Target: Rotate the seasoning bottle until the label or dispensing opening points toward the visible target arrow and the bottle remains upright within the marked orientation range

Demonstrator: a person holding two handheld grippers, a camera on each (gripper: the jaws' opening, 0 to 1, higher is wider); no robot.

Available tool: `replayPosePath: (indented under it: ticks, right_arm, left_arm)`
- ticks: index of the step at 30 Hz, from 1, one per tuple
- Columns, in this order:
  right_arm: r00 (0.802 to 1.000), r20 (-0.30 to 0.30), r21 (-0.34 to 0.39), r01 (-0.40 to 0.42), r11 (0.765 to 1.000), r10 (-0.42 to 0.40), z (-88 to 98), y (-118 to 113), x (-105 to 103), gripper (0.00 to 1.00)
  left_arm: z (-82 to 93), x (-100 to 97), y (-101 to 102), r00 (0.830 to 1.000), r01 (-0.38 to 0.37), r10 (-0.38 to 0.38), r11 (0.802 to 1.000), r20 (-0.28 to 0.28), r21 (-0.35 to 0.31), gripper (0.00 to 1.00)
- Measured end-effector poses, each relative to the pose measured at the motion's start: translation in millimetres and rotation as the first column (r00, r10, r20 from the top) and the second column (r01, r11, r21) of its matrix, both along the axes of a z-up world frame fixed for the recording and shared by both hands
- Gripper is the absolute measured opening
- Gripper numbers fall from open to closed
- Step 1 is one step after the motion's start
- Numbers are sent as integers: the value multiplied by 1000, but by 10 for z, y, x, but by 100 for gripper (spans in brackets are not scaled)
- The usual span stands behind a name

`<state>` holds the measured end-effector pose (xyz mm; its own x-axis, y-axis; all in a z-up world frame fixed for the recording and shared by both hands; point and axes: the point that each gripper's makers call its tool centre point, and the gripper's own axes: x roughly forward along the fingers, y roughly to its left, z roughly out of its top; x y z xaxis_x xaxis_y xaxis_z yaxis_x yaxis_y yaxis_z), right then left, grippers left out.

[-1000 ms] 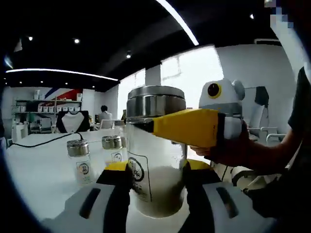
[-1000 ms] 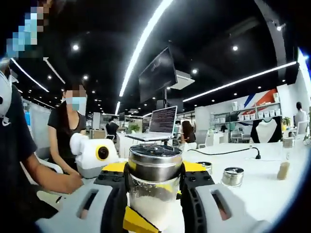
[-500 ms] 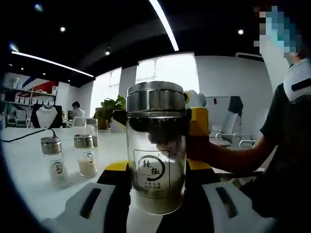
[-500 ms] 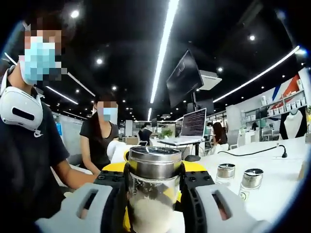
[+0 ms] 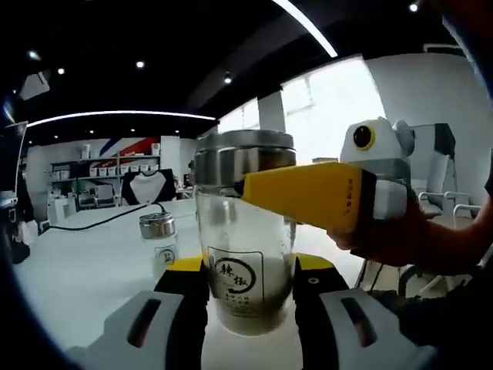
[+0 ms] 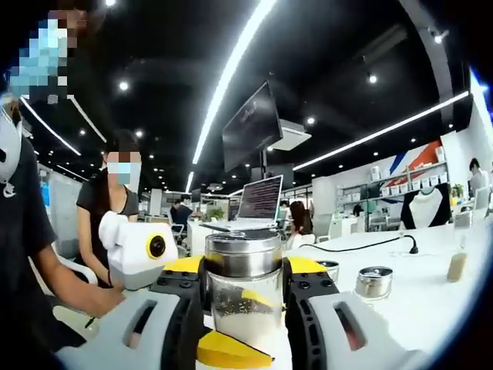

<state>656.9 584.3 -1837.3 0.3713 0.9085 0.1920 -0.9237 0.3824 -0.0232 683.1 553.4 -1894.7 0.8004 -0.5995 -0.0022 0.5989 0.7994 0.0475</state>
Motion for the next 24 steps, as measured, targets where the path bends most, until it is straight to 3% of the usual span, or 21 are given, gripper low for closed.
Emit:
replayPosePath:
  ticks: [2, 4, 7, 9, 11, 12, 15, 17, 20, 24]
  right_arm:
    - [998, 37, -16, 55, 998, -55, -21, 46, 65, 38]
    - [997, 24, -29, 75, 997, -74, -50, 104, 92, 39]
    - [995, 20, -31, 94, 995, -94, -39, 128, 107, 39]
    - [995, 39, -48, 99, 994, -97, -15, 107, 114, 39]
    - [998, 44, -70, 49, 996, -46, -14, 92, 99, 39]
    - [999, 34, -97, 2, 995, 1, -23, 75, 73, 39]
    - [998, 20, -116, -58, 992, 60, -26, 54, 27, 38]
    - [990, 15, -108, -140, 984, 142, -6, 47, -61, 38]
    - [970, -7, -97, -242, 965, 243, 19, 40, -173, 38]
    - [951, -40, -83, -309, 947, 307, 40, 3, -225, 39]
  left_arm:
    - [-11, 41, 69, 997, -73, 72, 997, 15, 38, 44]
    - [-23, 68, 139, 989, -139, 133, 985, 59, 105, 44]
    - [-18, 68, 151, 989, -140, 134, 986, 61, 96, 44]
    - [12, 59, 110, 996, -77, 74, 996, 53, 48, 44]
    - [52, 35, 90, 999, -25, 24, 1000, 48, 6, 44]
    - [64, -3, 31, 998, 53, -52, 998, 35, -23, 44]
    - [60, -46, -25, 990, 139, -139, 989, 4, -53, 44]
    - [71, -70, -47, 987, 161, -160, 986, 12, -53, 45]
    - [99, -171, -137, 967, 255, -256, 964, 6, -78, 46]
    - [111, -276, -182, 933, 356, -359, 929, -19, -104, 46]
